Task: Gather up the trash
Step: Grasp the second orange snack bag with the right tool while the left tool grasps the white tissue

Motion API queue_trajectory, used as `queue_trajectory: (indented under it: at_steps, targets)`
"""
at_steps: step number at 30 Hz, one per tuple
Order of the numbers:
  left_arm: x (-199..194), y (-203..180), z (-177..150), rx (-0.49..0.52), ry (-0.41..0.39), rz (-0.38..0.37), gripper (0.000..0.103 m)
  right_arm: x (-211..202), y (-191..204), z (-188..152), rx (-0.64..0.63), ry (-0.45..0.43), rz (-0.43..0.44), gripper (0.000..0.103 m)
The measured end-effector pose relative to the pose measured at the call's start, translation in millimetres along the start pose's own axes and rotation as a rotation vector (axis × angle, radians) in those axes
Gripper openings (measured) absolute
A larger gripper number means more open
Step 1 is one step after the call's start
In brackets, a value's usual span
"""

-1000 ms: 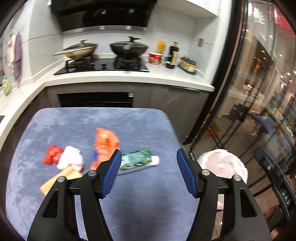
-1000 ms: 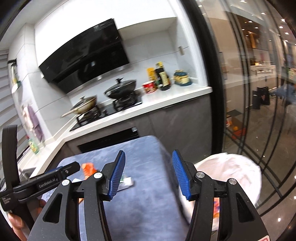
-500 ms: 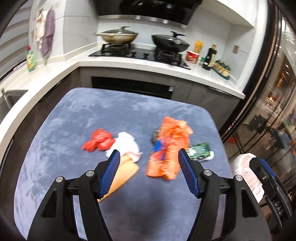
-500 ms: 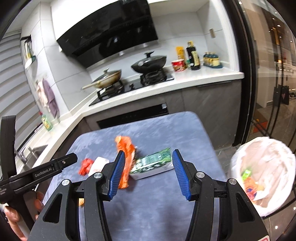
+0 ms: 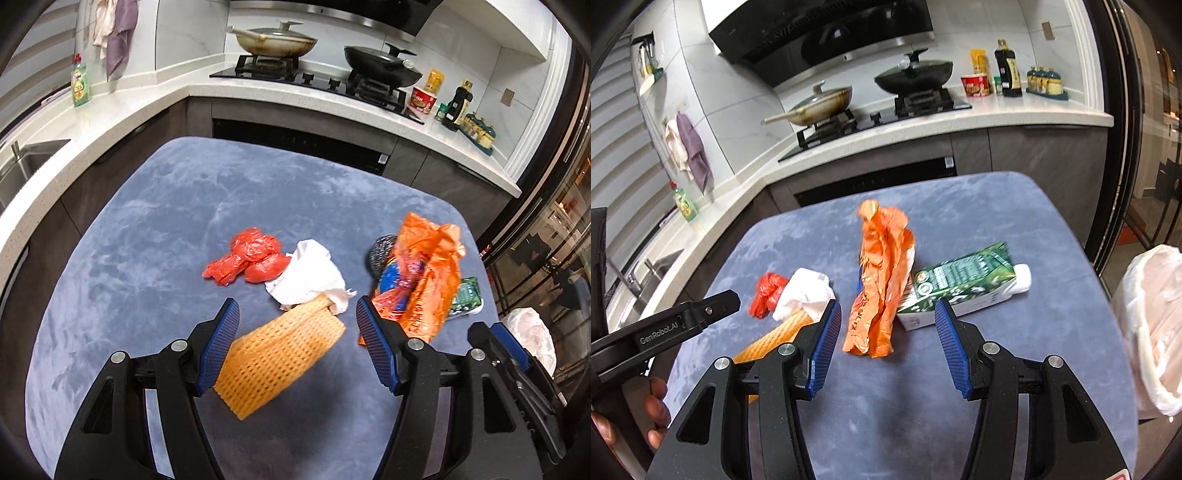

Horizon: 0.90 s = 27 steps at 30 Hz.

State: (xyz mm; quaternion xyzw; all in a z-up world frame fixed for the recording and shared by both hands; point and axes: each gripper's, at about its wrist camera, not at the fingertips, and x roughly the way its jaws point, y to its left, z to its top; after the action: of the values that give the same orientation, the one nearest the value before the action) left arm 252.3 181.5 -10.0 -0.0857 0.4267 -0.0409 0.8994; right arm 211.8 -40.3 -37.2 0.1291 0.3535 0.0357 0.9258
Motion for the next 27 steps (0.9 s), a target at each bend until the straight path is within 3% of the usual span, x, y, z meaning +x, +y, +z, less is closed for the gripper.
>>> queue_trajectory:
  at_steps: [16, 18, 20, 21, 23, 25, 27]
  targets:
    - [49, 7, 2, -0.004, 0.068, -0.018, 0.069, 62, 9, -15, 0.006, 0.101, -0.009, 0.051]
    - [56, 6, 1, -0.002, 0.080, -0.020, 0.069, 66, 9, -17, 0.001, 0.109, -0.008, 0.046]
    - [61, 4, 1, -0.001, 0.087, -0.023, 0.069, 69, 9, -19, -0.006, 0.117, -0.002, 0.028]
    - [64, 2, 2, 0.001, 0.091, -0.026, 0.069, 70, 8, -20, -0.008, 0.123, 0.003, 0.025]
    - [70, 0, 2, 0.003, 0.097, -0.030, 0.070, 70, 7, -20, -0.004, 0.121, 0.014, 0.019]
    - [73, -3, 3, 0.003, 0.097, -0.031, 0.079, 67, 6, -21, -0.003, 0.114, 0.025, 0.018]
    - [75, -7, 4, 0.001, 0.088, -0.033, 0.082, 62, 5, -21, -0.006, 0.098, 0.032, 0.018]
